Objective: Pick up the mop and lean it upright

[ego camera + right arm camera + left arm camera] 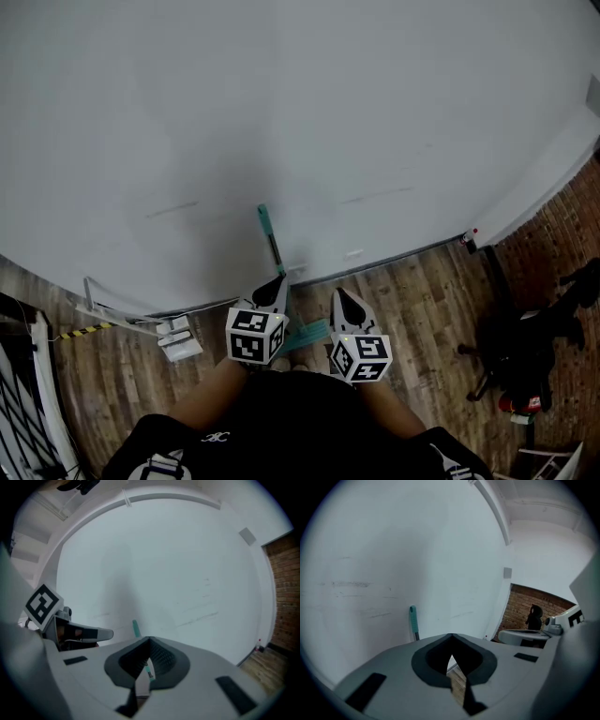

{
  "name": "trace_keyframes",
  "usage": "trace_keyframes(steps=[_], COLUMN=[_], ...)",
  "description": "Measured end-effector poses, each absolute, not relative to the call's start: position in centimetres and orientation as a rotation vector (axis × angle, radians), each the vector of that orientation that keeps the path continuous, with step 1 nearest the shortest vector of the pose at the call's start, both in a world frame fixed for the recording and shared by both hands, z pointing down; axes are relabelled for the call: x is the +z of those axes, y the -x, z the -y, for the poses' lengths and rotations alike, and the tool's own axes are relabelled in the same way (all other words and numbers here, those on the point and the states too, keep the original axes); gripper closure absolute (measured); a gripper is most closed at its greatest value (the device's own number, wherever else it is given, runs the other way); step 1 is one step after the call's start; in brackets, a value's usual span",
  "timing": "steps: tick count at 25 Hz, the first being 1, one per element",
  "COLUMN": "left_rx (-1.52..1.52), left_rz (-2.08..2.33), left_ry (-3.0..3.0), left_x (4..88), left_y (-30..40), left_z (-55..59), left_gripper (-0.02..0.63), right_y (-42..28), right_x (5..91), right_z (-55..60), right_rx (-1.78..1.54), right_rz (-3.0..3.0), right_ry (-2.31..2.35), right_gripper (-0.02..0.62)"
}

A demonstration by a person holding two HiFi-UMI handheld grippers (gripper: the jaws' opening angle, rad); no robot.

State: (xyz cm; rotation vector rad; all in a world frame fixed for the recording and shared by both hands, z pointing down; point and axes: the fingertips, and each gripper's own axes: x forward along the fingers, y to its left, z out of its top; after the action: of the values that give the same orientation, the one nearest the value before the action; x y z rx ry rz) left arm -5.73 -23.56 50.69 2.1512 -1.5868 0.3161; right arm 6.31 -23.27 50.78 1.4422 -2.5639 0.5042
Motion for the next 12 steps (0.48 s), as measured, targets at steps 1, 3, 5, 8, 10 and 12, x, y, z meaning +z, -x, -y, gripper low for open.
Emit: trace_keyframes(steps=[1,3,5,8,10,12], left_rx=[0.312,0.315,0.320,0.331,0.340,0.346], left_rz=[1.585,1.573,1.554,1.548,1.551,1.552], left_ry=[-2.154,-2.163,-2.163,-2.161,-2.166,-2.167], left_x=[50.6,50.6,51.0,51.3,51.3,51.3], left_y=[5.6,5.3,4.9,4.7,4.6,4.5], left_z=[23.3,23.2,23.1,23.0,23.0,23.0], left_gripper=[0.609,0.609,0.609,0.610,0.609,0.609], right_y=[-6.3,-6.3,-6.4,-6.2,-6.0,-6.0], right_x=[51.0,51.4,51.7,51.8,51.8,51.8], right_z=[23.4,23.7,23.8,23.9,24.0,24.1], right_rx=[0.518,0.547,0.563,0.572,0.571,0.569], right_rz=[2.564,2.561,2.552,2.553,2.559,2.561], right_ry=[-1.434,-1.422,-1.419,-1.408,-1.397,-1.392], right_gripper=[0.583,0.583,0.583,0.583,0.583,0.583])
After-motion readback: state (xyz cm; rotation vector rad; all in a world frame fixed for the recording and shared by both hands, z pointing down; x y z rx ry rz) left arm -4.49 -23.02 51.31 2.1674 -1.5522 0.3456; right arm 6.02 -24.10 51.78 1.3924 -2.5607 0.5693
